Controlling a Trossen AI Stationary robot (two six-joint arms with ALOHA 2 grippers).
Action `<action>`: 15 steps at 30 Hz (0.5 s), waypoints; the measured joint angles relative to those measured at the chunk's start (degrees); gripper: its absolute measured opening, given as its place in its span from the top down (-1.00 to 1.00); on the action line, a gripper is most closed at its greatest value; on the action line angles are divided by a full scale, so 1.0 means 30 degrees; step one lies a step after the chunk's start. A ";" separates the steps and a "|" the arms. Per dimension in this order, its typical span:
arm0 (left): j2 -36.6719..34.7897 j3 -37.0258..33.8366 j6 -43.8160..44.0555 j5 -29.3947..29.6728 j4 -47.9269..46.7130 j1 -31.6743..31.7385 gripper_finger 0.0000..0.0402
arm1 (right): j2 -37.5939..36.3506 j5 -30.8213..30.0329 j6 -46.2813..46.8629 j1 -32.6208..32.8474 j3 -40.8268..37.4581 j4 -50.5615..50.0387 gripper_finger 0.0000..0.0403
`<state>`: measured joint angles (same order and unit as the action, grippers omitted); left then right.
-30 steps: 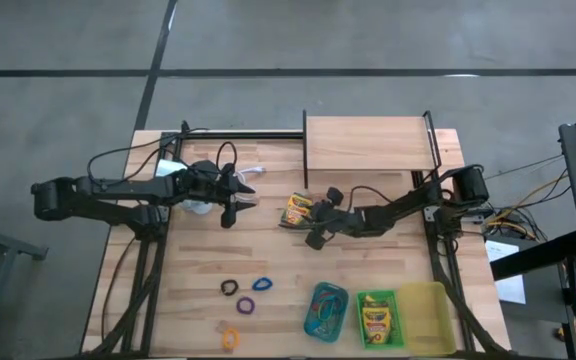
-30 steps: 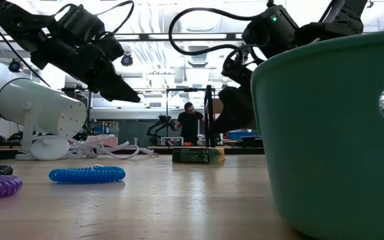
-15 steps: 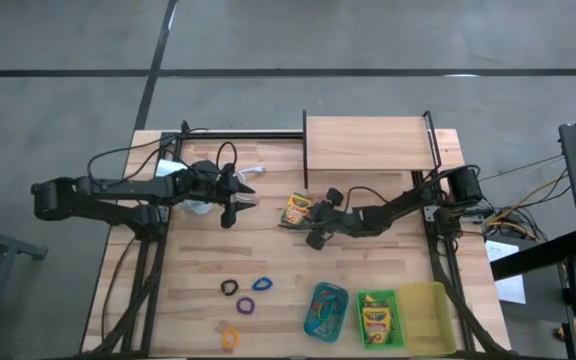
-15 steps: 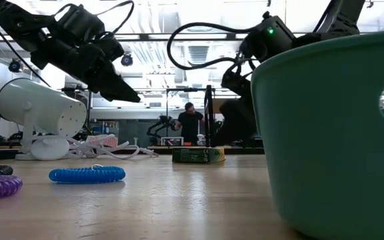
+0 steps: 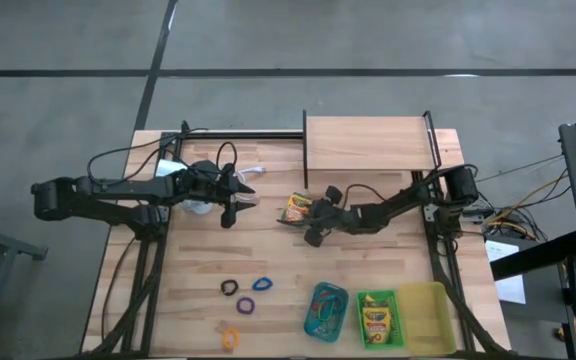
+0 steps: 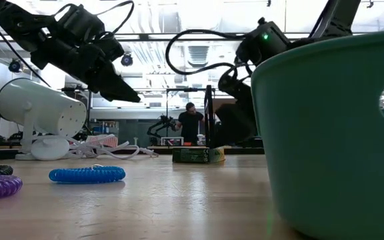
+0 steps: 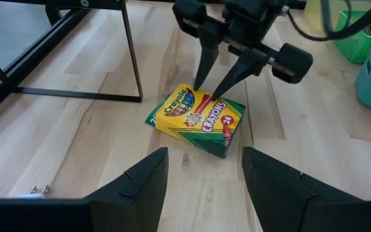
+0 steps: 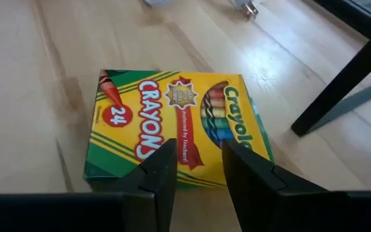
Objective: Pick & Place Office Desk Supplies
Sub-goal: Put the crayon box into the green bin
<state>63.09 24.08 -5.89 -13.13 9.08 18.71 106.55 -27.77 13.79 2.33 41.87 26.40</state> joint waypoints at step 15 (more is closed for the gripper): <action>0.0000 0.0000 0.0000 0.0000 0.0001 0.0002 -0.01 | 0.0010 0.0357 0.0418 -0.0080 0.0036 -0.0586 0.41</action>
<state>63.09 24.08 -5.89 -13.13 9.08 18.72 106.58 -26.70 15.05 2.09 41.98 24.65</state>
